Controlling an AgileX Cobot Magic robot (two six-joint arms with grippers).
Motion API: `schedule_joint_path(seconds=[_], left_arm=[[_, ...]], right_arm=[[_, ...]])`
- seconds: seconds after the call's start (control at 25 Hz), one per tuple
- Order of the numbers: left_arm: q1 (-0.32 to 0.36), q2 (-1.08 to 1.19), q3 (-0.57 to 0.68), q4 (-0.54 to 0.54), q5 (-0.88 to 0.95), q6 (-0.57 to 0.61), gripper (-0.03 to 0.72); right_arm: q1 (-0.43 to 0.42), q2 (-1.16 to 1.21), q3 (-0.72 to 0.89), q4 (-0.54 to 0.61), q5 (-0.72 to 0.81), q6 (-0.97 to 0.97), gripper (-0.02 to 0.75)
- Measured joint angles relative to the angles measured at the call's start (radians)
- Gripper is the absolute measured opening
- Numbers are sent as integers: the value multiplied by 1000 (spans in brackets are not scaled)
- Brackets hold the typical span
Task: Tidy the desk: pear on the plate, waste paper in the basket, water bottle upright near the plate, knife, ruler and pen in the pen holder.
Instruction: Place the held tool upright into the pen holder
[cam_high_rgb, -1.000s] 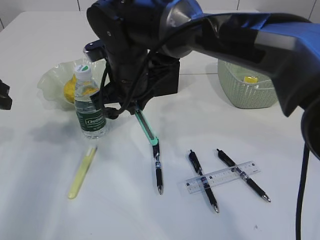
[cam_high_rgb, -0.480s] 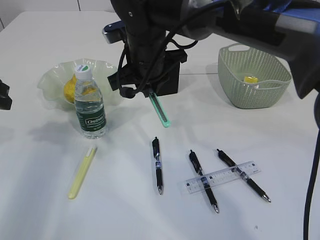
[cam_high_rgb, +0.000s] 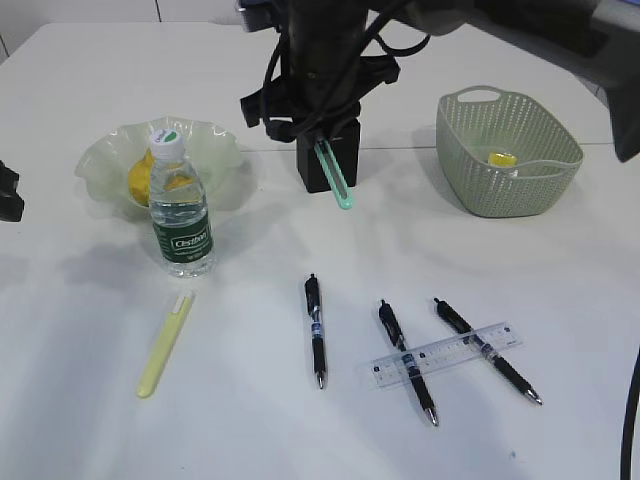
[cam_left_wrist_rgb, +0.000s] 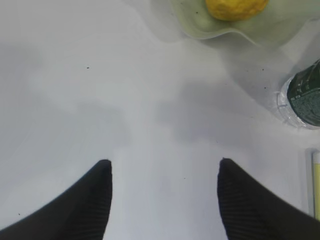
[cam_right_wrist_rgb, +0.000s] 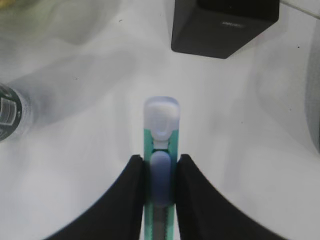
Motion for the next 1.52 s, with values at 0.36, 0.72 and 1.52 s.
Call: schedule_joint_path(seconds=[0.36,0.72,1.52], left_arm=[[0,0,0,0,2,0,465],[0,0,0,0,12,0,465],[0,0,0,10,8,0,465]], right_arm=[[-46,0,-14,59,-107,-91,142],[-47,0,-14,45,-193,-124,142],[-191,0,-14,57,-402,-198,142]])
